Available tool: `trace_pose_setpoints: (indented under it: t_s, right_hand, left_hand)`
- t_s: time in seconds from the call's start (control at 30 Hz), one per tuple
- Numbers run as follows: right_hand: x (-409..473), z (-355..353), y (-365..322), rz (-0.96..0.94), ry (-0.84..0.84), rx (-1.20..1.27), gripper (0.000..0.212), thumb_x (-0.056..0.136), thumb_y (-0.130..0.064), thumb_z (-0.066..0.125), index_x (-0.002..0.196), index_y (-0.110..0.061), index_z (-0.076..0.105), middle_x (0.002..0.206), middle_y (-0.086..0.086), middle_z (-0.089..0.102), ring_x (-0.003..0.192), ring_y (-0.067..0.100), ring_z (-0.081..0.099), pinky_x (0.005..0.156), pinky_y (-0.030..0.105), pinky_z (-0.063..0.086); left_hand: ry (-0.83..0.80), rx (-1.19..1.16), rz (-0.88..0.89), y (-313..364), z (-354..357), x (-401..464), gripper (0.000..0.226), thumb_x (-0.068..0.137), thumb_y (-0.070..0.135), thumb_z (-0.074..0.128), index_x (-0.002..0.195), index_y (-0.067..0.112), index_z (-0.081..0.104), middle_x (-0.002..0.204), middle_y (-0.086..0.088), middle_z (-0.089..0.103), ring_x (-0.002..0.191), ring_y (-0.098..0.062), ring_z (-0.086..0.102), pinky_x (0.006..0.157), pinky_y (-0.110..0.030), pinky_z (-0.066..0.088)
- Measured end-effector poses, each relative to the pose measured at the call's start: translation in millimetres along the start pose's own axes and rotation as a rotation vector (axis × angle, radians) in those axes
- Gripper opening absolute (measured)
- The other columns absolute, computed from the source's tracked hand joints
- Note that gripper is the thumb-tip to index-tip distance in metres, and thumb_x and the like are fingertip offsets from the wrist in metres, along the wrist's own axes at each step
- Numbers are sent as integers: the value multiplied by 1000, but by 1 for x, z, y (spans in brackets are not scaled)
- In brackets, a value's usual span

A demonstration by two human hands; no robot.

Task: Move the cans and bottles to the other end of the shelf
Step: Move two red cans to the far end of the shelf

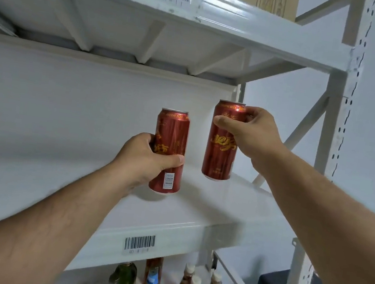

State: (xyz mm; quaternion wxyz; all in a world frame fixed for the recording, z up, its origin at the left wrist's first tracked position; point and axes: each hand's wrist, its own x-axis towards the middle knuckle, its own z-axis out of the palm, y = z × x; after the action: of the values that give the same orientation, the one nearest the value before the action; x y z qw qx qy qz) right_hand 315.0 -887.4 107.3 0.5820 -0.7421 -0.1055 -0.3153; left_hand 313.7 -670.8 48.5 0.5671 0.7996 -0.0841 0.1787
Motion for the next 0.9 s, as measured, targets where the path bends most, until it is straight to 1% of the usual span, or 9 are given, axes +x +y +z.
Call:
trace_pose_setpoints:
  t_s: [0.17, 0.27, 0.33, 0.4, 0.5, 0.63, 0.73, 0.83, 0.9]
  right_hand:
    - [25, -16, 25, 8, -50, 27, 59, 74, -31, 89, 123, -16, 60, 104, 1, 71, 93, 17, 72, 80, 31, 59]
    - [38, -18, 35, 10, -62, 41, 53, 74, -30, 89, 118, -18, 61, 101, 0, 71, 91, 15, 71, 77, 29, 58]
    - [45, -17, 42, 7, -58, 44, 54, 72, -31, 90, 117, -18, 63, 101, 0, 72, 91, 17, 73, 80, 32, 59]
    - [52, -15, 45, 15, -48, 40, 57, 71, -33, 90, 119, -17, 63, 102, 1, 73, 92, 18, 73, 83, 35, 60]
    - [60, -9, 50, 11, -38, 26, 56, 73, -32, 89, 120, -17, 62, 102, 1, 71, 92, 17, 72, 82, 34, 59]
    - [71, -1, 58, 19, -24, 13, 57, 74, -33, 89, 121, -17, 61, 103, 0, 70, 92, 17, 71, 80, 33, 58]
    - [82, 5, 68, 30, -32, -6, 50, 74, -33, 89, 114, -19, 63, 101, 0, 71, 91, 18, 71, 84, 37, 60]
    - [96, 8, 77, 32, -39, -8, 37, 73, -32, 89, 100, -24, 64, 98, 0, 73, 88, 19, 73, 86, 41, 60]
    - [108, 9, 83, 38, -38, -12, 40, 72, -32, 89, 103, -20, 67, 97, 1, 74, 88, 21, 74, 87, 43, 61]
  left_hand:
    - [33, 3, -35, 4, 33, 11, 47, 72, 27, 93, 114, 23, 72, 105, 2, 78, 96, -18, 75, 92, -41, 59]
    - [34, 14, -45, 5, 45, 22, 51, 68, 30, 95, 114, 24, 72, 105, 2, 78, 96, -19, 76, 94, -44, 59]
    - [31, 6, -39, 4, 50, 30, 55, 63, 33, 95, 112, 24, 72, 104, 2, 79, 95, -20, 77, 95, -46, 59]
    - [23, 5, -34, 2, 53, 38, 55, 64, 33, 95, 113, 25, 72, 104, 1, 79, 96, -21, 77, 96, -48, 59]
    - [3, 10, -27, -2, 53, 50, 52, 67, 31, 94, 113, 25, 72, 105, 1, 79, 97, -21, 76, 97, -48, 58]
    - [-14, 32, -25, -3, 51, 62, 48, 72, 28, 93, 114, 24, 72, 105, 0, 78, 97, -21, 76, 98, -47, 58]
    - [-14, 49, -27, -1, 50, 70, 43, 73, 26, 93, 111, 23, 73, 103, 0, 78, 96, -21, 76, 97, -45, 58]
    - [-3, 72, -37, 4, 51, 80, 39, 73, 26, 92, 107, 23, 74, 101, 0, 79, 95, -21, 76, 96, -42, 58]
    - [2, 79, -46, 8, 53, 86, 36, 74, 25, 92, 105, 23, 74, 100, -1, 78, 93, -20, 75, 93, -39, 57]
